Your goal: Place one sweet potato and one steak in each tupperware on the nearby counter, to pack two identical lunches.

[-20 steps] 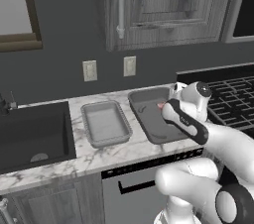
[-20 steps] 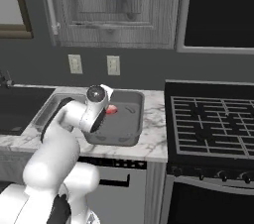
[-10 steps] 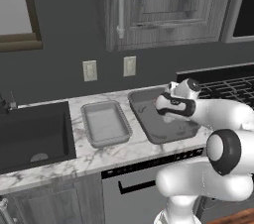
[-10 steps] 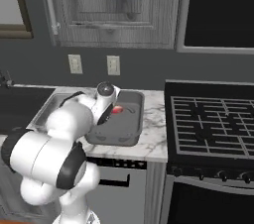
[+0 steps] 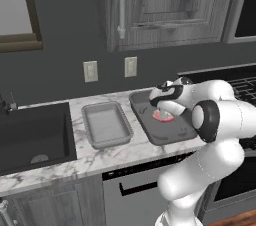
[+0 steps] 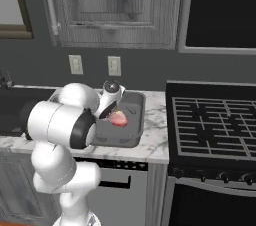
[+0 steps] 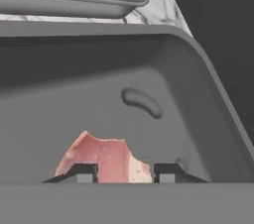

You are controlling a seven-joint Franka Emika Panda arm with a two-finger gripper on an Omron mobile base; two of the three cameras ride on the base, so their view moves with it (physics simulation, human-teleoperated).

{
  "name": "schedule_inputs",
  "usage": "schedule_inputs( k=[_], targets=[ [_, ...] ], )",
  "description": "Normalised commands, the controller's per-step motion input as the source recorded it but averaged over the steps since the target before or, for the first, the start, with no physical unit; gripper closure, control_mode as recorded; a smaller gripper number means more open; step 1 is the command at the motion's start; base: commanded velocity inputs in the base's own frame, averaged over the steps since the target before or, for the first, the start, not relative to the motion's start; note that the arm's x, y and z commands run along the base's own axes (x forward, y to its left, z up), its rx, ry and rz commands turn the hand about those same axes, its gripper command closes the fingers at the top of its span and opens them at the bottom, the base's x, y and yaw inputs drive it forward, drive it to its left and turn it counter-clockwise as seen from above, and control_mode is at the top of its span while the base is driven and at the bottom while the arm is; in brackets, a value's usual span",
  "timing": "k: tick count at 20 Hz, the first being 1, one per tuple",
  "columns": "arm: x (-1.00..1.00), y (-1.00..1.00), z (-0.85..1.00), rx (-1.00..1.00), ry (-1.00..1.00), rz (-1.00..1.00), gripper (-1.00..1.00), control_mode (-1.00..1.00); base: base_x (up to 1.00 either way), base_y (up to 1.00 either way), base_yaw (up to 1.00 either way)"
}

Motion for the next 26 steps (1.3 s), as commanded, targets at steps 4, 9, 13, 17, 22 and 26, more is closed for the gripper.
schedule_inputs(
  k=[4, 9, 13, 17, 22, 26],
  targets=[
    [-0.38, -0.32, 0.19, 0.0, -0.07, 0.0, -1.0, -1.0, 0.0, 0.0, 0.0],
    [-0.47, -0.23, 0.91, 0.0, -0.09, 0.0, -1.0, -1.0, 0.0, 0.0, 0.0],
    [-0.34, -0.02, 1.0, 0.0, -0.01, 0.0, -1.0, -1.0, 0.0, 0.0, 0.0],
    [-0.49, -0.09, 0.87, 0.0, 0.15, 0.0, -1.0, -1.0, 0.0, 0.0, 0.0],
    [-0.91, -0.1, 0.18, 0.0, 0.27, 0.0, -1.0, -1.0, 0.0, 0.0, 0.0],
    [-1.0, -0.08, 0.07, 0.0, 0.16, 0.0, -1.0, -1.0, 0.0, 0.0, 0.0]
  ],
)
